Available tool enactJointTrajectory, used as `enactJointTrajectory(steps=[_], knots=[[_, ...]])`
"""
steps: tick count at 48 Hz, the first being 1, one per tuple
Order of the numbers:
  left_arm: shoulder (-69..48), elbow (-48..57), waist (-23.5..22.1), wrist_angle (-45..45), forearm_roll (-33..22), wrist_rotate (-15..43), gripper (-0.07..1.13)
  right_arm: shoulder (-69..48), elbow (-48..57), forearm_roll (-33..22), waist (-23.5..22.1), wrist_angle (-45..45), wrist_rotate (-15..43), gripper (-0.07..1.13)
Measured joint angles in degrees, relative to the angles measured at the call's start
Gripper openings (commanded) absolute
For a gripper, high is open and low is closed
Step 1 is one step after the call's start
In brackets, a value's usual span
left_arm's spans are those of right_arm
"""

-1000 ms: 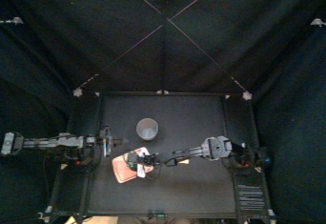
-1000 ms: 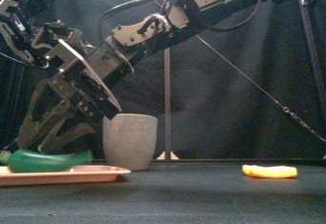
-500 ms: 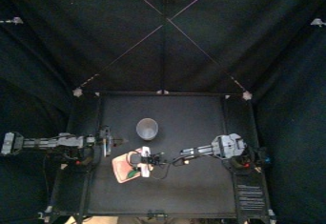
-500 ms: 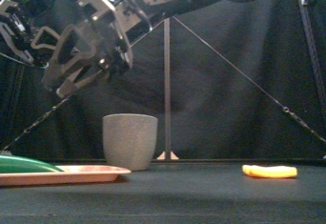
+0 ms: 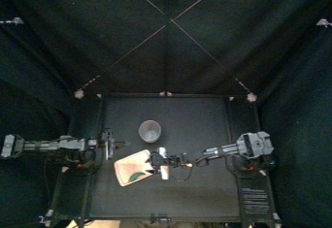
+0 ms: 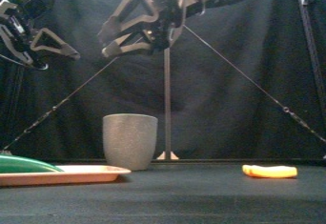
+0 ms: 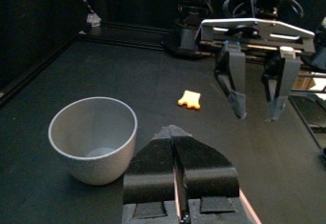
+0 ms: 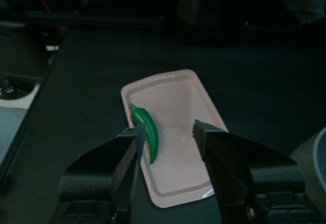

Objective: Pick the green pepper then place it on the pink plate
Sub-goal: Drop green pepper on the pink plate and return to neutral

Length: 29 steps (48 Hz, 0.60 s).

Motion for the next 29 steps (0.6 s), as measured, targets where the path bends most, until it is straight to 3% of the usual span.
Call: enactJointTrajectory(steps=[15, 29], knots=[[0.1, 0.0, 0.1, 0.0, 0.1, 0.0, 0.15, -9.0, 15.2, -0.1, -3.6, -18.1, 0.0, 0.83], [0.1, 0.0, 0.3, 0.1, 0.2, -0.1, 0.15, -16.3, 24.8, -2.5, -6.2, -25.3, -0.5, 0.83]])
